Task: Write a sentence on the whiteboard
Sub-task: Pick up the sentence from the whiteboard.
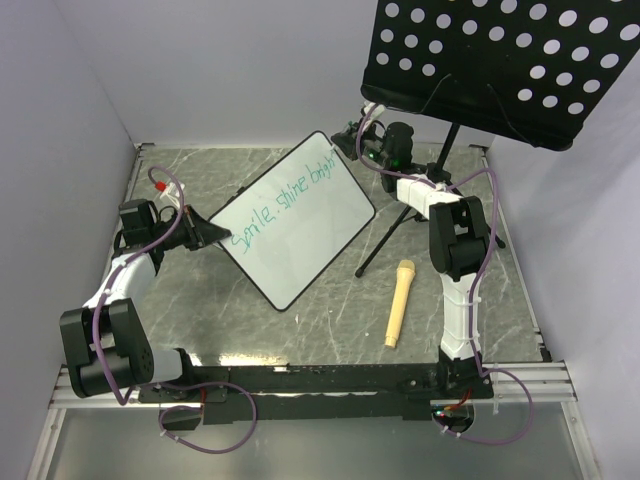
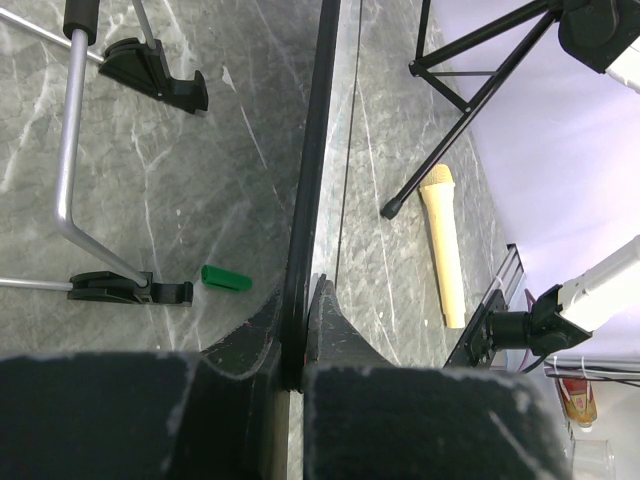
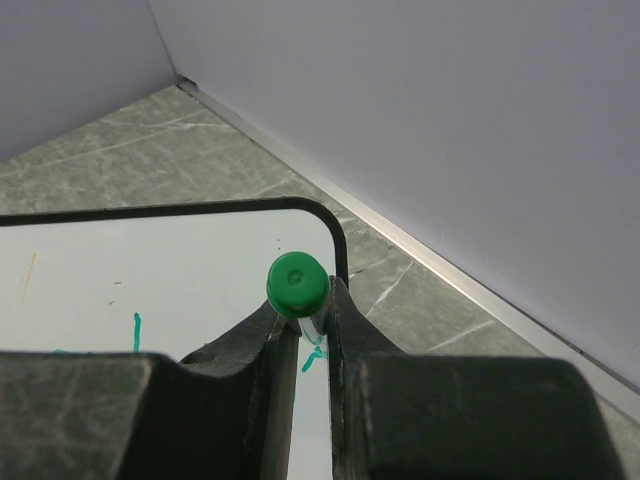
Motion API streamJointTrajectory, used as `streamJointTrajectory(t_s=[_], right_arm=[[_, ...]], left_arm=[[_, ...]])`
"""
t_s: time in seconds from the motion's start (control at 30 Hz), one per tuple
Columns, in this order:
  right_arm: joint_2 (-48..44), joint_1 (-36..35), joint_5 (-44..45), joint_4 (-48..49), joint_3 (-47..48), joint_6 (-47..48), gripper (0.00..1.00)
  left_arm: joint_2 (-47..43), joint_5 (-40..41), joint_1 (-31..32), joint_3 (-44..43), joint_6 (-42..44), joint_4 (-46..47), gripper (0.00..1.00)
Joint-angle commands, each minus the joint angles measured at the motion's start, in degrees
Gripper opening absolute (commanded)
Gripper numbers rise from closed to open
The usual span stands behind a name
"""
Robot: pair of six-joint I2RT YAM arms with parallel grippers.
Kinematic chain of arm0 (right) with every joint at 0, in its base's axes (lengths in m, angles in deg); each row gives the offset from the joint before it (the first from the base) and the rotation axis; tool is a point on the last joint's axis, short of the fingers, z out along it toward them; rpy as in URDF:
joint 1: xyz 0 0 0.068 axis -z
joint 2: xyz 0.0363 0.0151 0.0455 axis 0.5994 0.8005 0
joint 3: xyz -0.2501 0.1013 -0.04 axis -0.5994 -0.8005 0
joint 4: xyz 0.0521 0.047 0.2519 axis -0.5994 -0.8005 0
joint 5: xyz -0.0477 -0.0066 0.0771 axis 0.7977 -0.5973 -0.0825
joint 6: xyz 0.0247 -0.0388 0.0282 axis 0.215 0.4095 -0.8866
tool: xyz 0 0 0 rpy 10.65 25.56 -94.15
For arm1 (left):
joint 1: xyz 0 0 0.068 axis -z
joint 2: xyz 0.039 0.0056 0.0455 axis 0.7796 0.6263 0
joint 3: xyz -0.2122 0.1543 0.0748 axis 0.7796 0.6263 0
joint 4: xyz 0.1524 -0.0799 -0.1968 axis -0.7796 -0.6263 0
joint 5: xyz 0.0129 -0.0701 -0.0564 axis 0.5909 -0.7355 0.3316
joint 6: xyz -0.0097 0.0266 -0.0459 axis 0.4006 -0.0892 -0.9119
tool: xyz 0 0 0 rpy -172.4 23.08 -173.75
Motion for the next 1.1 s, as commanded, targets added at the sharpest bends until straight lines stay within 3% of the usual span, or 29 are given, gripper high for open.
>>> streamJointTrajectory(t_s=[0.0,1.07], right_arm=[[1.46,-0.37,-0.99,0.86,1.61,0.57,0.0],[-1.88,-0.46,-0.9,4.28,-4.89,1.45,0.0]], left_arm=[[0.41,12.01,0.12,0.52,12.87,1.22,0.01],[1.64,13.59,-0.32,0.16,11.99,1.22,0.01]])
